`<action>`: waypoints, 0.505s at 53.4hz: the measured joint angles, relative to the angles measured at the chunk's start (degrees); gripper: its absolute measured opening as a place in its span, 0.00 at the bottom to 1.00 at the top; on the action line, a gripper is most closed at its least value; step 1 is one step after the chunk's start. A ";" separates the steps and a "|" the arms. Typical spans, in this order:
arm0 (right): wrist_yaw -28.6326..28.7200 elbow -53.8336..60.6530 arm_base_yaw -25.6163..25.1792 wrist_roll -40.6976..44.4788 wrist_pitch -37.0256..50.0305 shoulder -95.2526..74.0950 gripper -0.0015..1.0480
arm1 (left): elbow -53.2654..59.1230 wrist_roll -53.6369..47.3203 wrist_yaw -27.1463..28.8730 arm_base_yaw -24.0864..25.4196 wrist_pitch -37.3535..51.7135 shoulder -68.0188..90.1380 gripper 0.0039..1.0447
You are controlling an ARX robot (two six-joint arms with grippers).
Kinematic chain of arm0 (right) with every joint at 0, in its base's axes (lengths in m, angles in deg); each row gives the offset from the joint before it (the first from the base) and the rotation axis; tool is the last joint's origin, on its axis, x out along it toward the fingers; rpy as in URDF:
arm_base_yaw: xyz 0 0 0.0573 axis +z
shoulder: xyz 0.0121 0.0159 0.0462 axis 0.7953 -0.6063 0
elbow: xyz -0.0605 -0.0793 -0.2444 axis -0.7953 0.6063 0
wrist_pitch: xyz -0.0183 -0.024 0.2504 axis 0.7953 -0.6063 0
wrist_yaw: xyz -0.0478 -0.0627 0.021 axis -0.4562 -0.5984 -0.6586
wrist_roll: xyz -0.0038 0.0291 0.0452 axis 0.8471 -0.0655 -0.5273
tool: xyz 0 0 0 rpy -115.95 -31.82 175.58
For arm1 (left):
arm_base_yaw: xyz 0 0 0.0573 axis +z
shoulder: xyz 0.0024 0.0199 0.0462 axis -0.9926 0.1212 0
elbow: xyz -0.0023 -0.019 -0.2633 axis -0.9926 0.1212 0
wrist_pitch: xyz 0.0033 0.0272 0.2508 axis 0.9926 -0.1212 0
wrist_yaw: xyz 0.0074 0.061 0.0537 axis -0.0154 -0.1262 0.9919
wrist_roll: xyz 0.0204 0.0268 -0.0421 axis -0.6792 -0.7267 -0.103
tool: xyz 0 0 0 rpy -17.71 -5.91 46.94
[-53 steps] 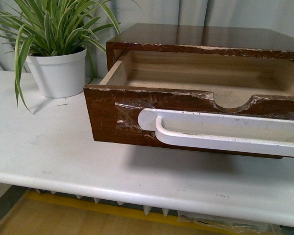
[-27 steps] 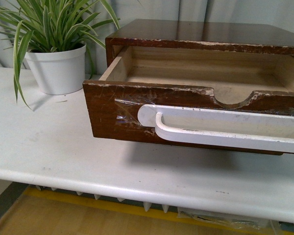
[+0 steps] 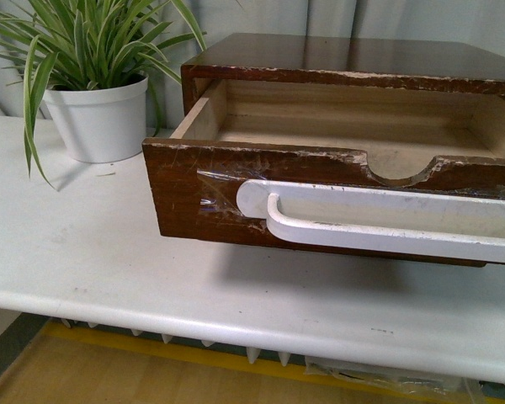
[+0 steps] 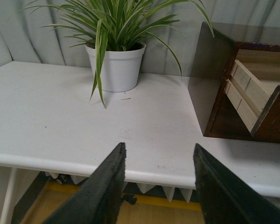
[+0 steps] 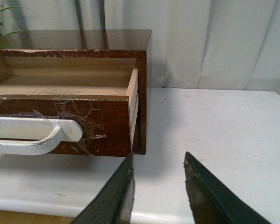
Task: Open drawer
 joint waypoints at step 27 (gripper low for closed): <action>-0.02 0.00 0.00 -0.02 0.00 0.00 0.91 | 0.00 -0.13 0.00 0.00 0.00 0.00 0.94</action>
